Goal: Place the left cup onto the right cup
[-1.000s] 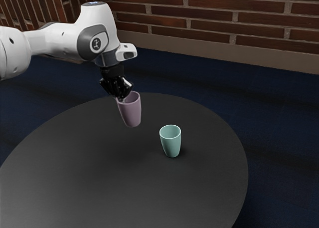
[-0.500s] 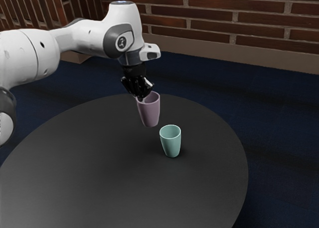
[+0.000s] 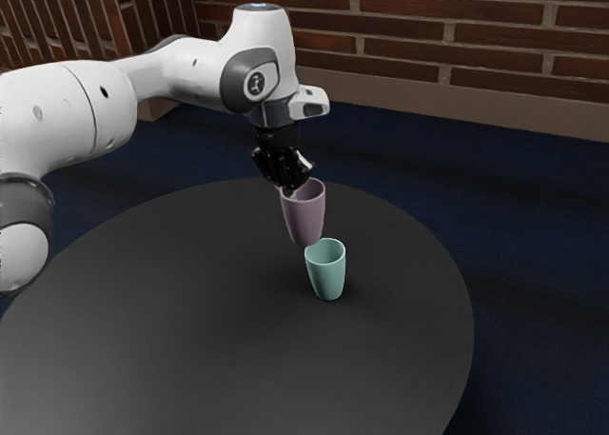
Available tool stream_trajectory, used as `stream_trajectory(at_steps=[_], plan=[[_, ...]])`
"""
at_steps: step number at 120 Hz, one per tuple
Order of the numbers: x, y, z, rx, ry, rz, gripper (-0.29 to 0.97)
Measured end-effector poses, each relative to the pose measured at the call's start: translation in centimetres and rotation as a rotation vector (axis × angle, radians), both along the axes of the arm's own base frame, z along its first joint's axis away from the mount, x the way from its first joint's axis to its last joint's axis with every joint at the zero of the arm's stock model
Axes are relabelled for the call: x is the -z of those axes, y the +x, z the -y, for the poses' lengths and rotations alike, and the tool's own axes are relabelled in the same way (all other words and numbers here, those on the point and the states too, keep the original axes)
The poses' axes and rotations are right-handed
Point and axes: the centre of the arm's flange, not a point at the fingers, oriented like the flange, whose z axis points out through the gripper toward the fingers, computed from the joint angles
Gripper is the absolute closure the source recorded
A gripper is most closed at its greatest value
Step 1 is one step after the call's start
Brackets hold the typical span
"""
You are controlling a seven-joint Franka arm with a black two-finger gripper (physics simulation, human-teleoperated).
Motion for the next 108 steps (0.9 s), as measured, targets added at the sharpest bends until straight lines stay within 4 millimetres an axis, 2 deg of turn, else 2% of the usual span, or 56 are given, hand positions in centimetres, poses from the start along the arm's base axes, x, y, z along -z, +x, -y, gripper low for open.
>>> stream_trajectory(at_steps=[38, 108], plan=[[1.0, 1.8, 1.4, 0.019, 0.008, 0.003, 0.79], [3.2, 2.9, 2.7, 0.036, 0.013, -0.022, 0.79]])
